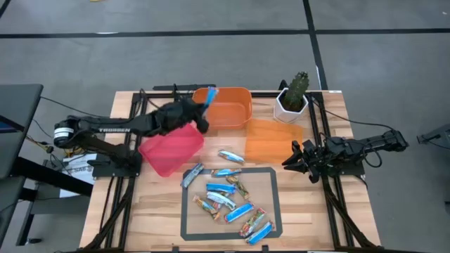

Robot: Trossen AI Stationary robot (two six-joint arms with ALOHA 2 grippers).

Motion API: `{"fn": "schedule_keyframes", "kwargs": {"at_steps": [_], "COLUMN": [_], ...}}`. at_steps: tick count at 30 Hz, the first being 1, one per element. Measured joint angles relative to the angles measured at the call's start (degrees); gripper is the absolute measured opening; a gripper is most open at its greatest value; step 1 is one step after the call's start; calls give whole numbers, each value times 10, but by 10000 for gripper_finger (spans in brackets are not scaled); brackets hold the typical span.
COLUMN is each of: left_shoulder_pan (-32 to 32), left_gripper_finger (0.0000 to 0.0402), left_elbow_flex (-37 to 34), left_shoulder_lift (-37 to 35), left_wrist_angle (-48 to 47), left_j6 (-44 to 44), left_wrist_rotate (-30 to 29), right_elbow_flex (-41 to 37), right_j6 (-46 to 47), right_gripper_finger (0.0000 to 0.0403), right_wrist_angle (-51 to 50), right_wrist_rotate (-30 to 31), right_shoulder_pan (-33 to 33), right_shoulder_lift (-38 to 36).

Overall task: Pick and place Granola Bars by type
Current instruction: Put the top right blue granola bar into the orange bin

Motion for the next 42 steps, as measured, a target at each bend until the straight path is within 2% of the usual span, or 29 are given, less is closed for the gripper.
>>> {"fn": "schedule_keyframes", "kwargs": {"at_steps": [6,12,19,22,32,42], "left_shoulder_pan": [74,116,127,128,127,125], "left_gripper_finger": [33,33,33,32,31,89], "left_elbow_flex": [0,0,0,1,0,0], "left_shoulder_lift": [65,149,218,229,231,231], "left_wrist_angle": [43,108,127,131,111,114], "left_j6": [-53,-121,-229,-235,-227,-203], "left_wrist_rotate": [9,25,135,176,152,147], "right_elbow_flex": [0,0,0,0,0,0], "right_j6": [0,0,0,0,0,0], "right_gripper_finger": [82,82,82,82,82,82], "right_wrist_angle": [0,0,0,0,0,0], "right_wrist_rotate": [0,0,0,0,0,0], "right_shoulder_pan": [0,0,0,0,0,0], "right_shoulder_lift": [0,0,0,0,0,0]}}
